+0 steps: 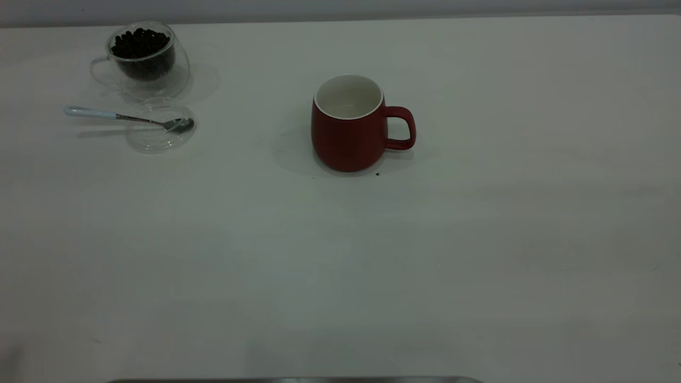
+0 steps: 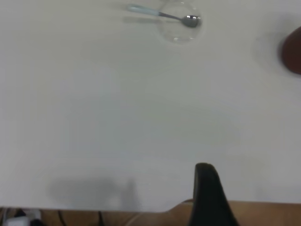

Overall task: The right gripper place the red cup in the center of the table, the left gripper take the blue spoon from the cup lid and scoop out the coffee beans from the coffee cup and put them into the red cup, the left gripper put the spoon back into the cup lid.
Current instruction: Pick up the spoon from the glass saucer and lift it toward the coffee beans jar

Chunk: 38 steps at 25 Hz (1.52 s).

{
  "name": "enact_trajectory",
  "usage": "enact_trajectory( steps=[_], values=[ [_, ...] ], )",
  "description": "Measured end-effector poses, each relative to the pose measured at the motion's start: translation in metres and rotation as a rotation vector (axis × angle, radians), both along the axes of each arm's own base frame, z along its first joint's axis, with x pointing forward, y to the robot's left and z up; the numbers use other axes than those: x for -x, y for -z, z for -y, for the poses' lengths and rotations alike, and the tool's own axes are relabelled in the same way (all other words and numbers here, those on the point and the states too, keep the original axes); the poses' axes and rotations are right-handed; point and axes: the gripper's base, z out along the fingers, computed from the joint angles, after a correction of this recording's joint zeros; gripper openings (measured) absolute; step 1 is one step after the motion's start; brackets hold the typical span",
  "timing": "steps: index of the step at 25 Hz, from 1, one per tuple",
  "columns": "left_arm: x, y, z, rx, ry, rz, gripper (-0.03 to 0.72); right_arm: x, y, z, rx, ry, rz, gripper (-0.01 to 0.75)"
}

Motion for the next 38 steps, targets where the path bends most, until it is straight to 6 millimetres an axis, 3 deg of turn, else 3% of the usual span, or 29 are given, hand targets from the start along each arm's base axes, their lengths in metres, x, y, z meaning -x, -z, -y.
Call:
enact_trajectory(
  steps=[5,10,16,20,24,32,38],
  values=[
    [-0.075,-0.007,-0.001,-0.014,0.044,-0.094,0.516,0.0,0.0,0.0,0.001,-0.001,0.0,0.59],
    [-0.158,-0.008,-0.015,0.024,0.047,-0.193,0.516,0.0,0.0,0.0,0.001,-0.001,0.0,0.59],
    [-0.24,0.019,-0.039,0.165,0.214,-0.26,0.516,0.0,0.0,0.0,0.001,-0.001,0.0,0.59],
    [-0.277,0.051,-0.065,0.303,0.236,-0.237,0.516,0.0,0.0,0.0,0.001,-0.001,0.0,0.59],
    [-0.293,0.088,-0.094,0.416,0.257,-0.197,0.516,0.0,0.0,0.0,0.001,-0.001,0.0,0.59],
    [-0.293,0.162,-0.143,0.535,0.252,-0.259,0.516,0.0,0.0,0.0,0.001,-0.001,0.0,0.59],
    [-0.292,0.208,-0.149,0.545,0.329,-0.287,0.516,0.0,0.0,0.0,0.001,-0.001,0.0,0.59]
  ],
)
